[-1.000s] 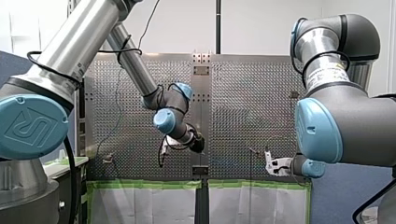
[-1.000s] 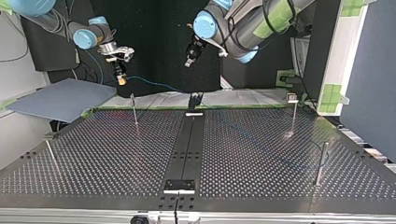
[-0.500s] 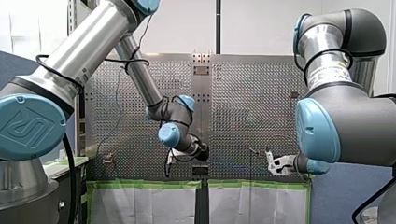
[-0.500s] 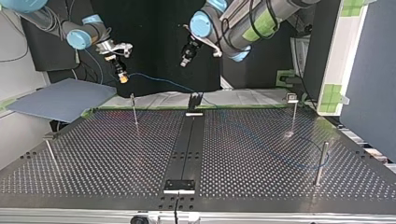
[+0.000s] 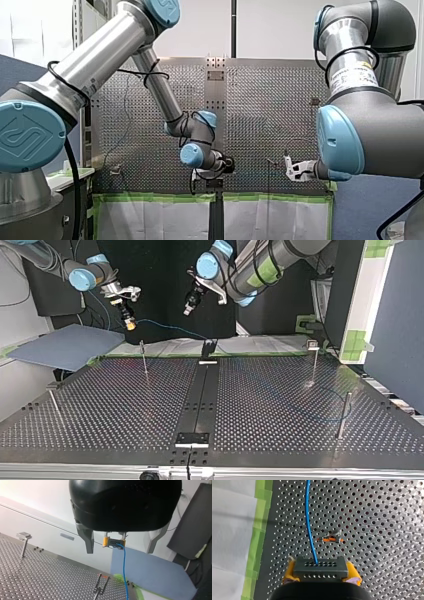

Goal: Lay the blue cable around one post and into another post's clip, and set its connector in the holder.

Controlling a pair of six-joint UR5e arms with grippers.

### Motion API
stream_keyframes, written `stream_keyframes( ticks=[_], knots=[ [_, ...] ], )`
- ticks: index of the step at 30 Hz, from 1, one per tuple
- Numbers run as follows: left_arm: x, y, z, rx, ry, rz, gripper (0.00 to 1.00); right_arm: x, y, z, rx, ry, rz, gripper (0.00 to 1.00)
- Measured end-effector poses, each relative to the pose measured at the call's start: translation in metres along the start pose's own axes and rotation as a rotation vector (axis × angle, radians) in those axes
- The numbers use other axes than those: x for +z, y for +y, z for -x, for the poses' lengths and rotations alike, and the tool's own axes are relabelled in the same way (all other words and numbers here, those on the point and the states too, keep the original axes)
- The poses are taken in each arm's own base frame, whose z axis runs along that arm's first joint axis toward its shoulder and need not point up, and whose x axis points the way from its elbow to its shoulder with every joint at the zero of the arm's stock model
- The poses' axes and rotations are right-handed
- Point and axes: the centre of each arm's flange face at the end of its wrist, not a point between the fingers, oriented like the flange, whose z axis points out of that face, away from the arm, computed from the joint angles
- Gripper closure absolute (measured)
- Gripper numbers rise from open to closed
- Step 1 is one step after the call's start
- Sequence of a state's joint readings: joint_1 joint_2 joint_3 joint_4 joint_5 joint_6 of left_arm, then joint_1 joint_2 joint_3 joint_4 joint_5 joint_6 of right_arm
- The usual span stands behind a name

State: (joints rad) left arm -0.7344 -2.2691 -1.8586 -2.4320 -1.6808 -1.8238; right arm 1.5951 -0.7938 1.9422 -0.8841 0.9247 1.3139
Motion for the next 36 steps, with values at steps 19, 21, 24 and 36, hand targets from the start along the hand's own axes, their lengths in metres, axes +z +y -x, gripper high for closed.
stream_keyframes(
  ticks=[19, 21, 24, 36],
  knots=[
    [0.061, -0.014, -0.04, -0.014, -0.15, -0.01, 0.02, 0.003, -0.005, -0.002, 0.012, 0.011, -0.004, 1.0],
    [0.065, -0.013, -0.041, -0.017, -0.166, -0.012, 0.02, 0.003, -0.006, -0.002, 0.012, 0.011, -0.006, 1.0],
    [0.071, -0.011, -0.042, -0.022, -0.191, -0.014, 0.02, 0.004, -0.008, -0.002, 0.011, 0.012, -0.008, 1.0],
    [0.1, -0.015, -0.046, -0.046, -0.305, -0.047, 0.02, 0.005, -0.011, -0.003, 0.008, 0.015, -0.014, 1.0]
  ],
)
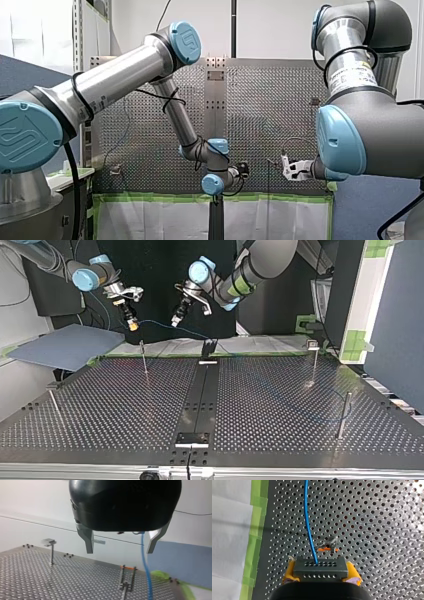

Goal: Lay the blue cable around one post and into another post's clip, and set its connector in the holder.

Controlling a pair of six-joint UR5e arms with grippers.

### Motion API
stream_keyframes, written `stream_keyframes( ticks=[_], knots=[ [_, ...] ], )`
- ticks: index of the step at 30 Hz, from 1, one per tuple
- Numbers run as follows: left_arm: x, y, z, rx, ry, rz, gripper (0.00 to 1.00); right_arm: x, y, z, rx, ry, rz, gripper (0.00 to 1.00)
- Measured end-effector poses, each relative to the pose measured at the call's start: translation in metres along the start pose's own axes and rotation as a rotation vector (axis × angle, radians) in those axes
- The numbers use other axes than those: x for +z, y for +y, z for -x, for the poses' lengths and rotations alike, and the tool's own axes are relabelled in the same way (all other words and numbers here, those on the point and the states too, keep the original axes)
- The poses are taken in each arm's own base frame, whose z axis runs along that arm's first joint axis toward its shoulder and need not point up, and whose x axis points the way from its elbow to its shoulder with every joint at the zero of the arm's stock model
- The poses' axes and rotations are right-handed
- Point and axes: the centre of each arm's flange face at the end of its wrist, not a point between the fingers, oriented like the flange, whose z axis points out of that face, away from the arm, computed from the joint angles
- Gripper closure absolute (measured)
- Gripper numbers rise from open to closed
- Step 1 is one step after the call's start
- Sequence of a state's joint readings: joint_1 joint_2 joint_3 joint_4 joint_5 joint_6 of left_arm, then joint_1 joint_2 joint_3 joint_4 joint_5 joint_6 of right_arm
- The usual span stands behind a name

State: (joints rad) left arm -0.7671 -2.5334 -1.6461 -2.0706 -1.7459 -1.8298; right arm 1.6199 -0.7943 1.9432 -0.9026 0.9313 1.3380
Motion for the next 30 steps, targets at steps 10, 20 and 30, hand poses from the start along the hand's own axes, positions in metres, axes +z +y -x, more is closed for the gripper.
stream_keyframes(
  ticks=[10, 20, 30],
  knots=[
    [0.013, -0.001, 0.011, -0.014, -0.102, -0.02, 0.02, 0.0, 0.0, 0.0, -0.002, 0.002, 0.0, 1.0],
    [0.003, 0.0, -0.012, 0.035, -0.061, -0.005, 0.02, 0.0, 0.0, 0.0, -0.002, 0.002, 0.001, 1.0],
    [0.009, 0.009, -0.016, 0.095, -0.029, 0.061, 0.02, 0.0, 0.001, 0.0, -0.001, -0.002, 0.011, 1.0]
  ],
)
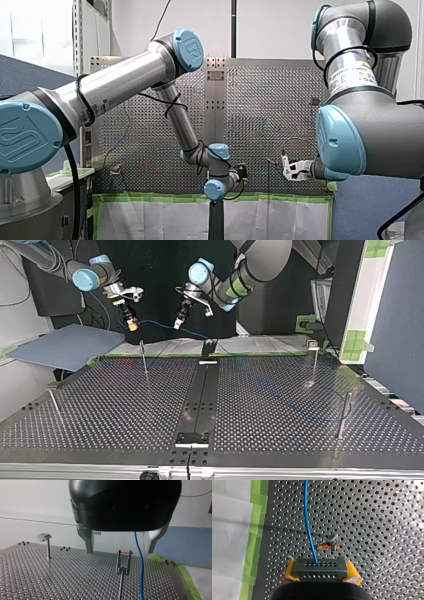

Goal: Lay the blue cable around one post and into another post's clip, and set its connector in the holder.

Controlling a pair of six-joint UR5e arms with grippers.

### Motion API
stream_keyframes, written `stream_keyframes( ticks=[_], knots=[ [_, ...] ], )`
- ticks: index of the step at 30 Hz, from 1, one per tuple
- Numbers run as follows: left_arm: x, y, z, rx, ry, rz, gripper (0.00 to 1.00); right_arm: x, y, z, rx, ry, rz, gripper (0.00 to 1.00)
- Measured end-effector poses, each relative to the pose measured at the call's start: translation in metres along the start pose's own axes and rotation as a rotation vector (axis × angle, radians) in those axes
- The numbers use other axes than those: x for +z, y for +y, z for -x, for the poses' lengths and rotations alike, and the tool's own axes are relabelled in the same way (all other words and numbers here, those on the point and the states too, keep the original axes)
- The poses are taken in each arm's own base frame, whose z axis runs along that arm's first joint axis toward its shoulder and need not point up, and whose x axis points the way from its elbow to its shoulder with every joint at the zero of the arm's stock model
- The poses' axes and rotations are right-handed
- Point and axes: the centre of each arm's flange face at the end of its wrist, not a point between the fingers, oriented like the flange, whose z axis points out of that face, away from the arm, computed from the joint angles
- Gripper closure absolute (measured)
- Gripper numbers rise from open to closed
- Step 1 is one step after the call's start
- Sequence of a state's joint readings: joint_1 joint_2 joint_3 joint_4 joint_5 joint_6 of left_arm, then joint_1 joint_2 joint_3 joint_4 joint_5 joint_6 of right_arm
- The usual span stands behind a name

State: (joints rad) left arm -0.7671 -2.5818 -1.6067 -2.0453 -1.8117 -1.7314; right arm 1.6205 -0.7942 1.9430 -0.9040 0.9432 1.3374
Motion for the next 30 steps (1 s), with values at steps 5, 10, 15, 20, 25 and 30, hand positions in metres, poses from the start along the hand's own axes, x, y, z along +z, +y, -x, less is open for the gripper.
stream_keyframes(
  ticks=[5, 10, 15, 20, 25, 30],
  knots=[
    [0.008, -0.006, -0.001, 0.016, 0.02, -0.001, 0.02, 0.0, 0.0, 0.0, -0.001, 0.0, 0.0, 1.0],
    [0.011, -0.009, -0.019, 0.045, 0.061, -0.002, 0.02, 0.0, 0.0, 0.0, -0.001, 0.0, 0.0, 1.0],
    [0.02, -0.011, -0.026, 0.044, 0.077, 0.008, 0.02, 0.0, 0.0, 0.0, -0.001, 0.0, 0.0, 1.0],
    [0.036, -0.009, -0.019, 0.039, 0.065, 0.035, 0.02, 0.0, 0.0, 0.0, -0.001, 0.0, 0.0, 1.0],
    [0.045, -0.006, -0.014, 0.042, 0.069, 0.051, 0.05, 0.0, 0.0, 0.0, -0.002, -0.001, 0.006, 1.0],
    [0.047, -0.002, -0.013, 0.047, 0.074, 0.075, 0.26, 0.0, 0.0, 0.0, -0.001, -0.001, 0.008, 1.0]
  ],
)
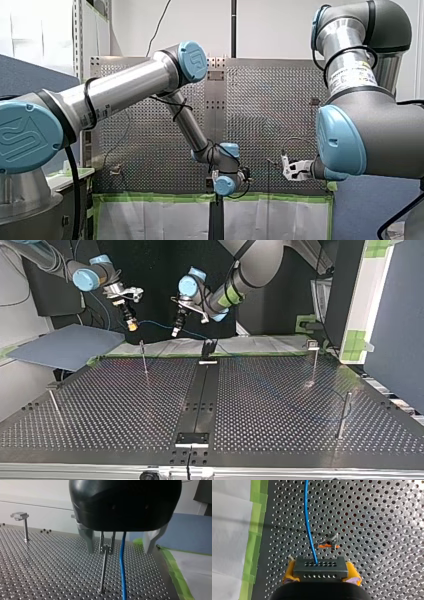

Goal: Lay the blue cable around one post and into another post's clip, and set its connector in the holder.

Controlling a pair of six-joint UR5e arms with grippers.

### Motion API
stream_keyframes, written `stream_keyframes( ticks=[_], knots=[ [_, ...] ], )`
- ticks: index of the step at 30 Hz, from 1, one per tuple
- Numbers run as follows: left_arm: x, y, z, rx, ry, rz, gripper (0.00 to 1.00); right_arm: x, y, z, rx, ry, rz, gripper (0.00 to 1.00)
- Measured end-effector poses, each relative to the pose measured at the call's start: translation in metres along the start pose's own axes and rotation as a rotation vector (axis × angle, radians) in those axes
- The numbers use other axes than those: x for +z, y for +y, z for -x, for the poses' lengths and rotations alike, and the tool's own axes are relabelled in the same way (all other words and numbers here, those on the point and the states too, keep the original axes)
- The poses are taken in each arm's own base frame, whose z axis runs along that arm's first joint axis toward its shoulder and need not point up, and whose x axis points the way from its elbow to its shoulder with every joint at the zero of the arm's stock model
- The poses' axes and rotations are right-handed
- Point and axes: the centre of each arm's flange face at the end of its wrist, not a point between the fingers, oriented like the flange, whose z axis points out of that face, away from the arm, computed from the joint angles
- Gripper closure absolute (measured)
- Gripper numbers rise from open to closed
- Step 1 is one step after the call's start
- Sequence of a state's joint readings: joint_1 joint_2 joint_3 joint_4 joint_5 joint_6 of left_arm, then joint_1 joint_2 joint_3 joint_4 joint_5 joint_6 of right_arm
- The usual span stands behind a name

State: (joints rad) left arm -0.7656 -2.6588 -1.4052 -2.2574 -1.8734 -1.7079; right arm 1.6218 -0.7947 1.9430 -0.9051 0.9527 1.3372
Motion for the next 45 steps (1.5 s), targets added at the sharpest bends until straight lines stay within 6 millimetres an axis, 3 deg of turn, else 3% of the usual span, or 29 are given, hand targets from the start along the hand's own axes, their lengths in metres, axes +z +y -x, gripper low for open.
stream_keyframes(
  ticks=[16, 18, 19, 21, 22, 26, 38, 45],
  knots=[
    [-0.001, -0.004, 0.0, -0.001, -0.005, -0.01, 0.55, 0.0, 0.003, 0.001, 0.002, -0.008, 0.027, 1.0],
    [-0.001, -0.003, 0.0, -0.001, -0.004, -0.008, 0.65, 0.0, 0.003, 0.001, 0.002, -0.01, 0.033, 1.0],
    [-0.001, -0.003, 0.0, -0.002, -0.004, -0.008, 0.65, 0.0, 0.004, 0.001, 0.002, -0.011, 0.037, 1.0],
    [0.0, -0.003, 0.0, -0.002, -0.003, -0.008, 0.81, 0.0, 0.004, 0.001, 0.002, -0.012, 0.04, 1.0],
    [0.0, -0.002, 0.0, -0.002, -0.003, -0.009, 0.81, 0.0, 0.004, 0.001, 0.003, -0.013, 0.041, 1.0],
    [0.0, -0.002, 0.0, -0.002, -0.003, -0.01, 1.0, 0.0, 0.004, 0.001, 0.003, -0.013, 0.042, 1.0],
    [0.001, -0.006, 0.001, -0.008, -0.004, -0.039, 1.0, 0.0, 0.004, 0.001, 0.003, -0.014, 0.042, 1.0],
    [0.004, -0.019, 0.006, -0.013, -0.019, -0.059, 1.0, -0.001, 0.005, 0.001, 0.004, -0.016, 0.048, 1.0]
  ],
)
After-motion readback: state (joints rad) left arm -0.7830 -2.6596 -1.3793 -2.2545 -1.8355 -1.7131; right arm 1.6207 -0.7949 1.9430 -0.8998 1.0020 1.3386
